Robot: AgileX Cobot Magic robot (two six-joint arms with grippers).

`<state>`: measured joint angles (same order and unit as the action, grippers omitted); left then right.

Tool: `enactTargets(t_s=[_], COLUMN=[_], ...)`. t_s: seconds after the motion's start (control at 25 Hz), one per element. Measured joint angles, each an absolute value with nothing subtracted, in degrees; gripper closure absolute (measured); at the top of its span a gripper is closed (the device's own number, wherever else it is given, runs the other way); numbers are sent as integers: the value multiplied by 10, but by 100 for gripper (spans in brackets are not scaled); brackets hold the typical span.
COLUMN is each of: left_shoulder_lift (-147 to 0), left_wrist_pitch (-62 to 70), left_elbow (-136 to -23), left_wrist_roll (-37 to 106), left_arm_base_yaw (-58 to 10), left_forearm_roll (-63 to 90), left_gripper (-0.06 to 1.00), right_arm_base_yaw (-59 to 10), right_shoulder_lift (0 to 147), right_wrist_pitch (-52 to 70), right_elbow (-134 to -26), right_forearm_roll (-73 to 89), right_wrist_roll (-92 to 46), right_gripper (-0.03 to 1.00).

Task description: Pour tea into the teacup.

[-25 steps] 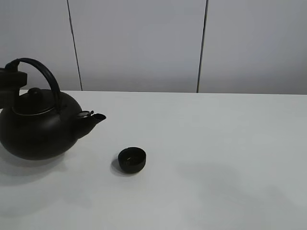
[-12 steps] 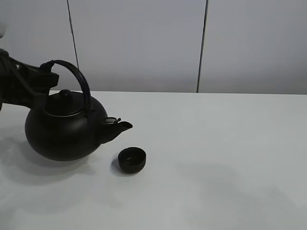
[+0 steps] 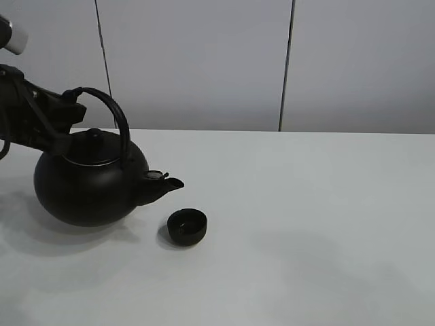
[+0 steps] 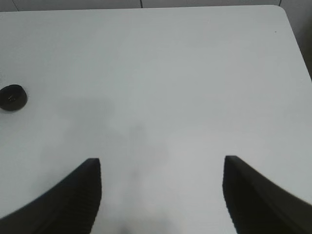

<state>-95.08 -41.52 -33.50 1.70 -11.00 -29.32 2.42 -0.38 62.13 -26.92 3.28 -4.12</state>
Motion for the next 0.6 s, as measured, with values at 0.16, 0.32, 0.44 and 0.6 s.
enactTargets(t_s=[0.16, 0.32, 0.44, 0.6], left_shoulder_lift=[-951, -951, -951, -951], left_wrist_pitch=[-415, -415, -414, -402], left_elbow=[-335, -335, -335, -335], left_wrist_roll=[18, 17, 17, 17], left_arm_base_yaw=[-110, -110, -111, -119], left_forearm_roll=[-293, -291, -282, -263], left_gripper=[82, 82, 82, 82], right_arm_base_yaw=[24, 24, 24, 24], right_shoulder_lift=[-4, -4, -4, -4], right_wrist_pitch=[621, 621, 621, 621], right_elbow=[-269, -269, -269, -269], right_forearm_roll=[33, 33, 33, 33], right_wrist_roll=[-41, -41, -41, -41], right_gripper=[48, 48, 48, 48])
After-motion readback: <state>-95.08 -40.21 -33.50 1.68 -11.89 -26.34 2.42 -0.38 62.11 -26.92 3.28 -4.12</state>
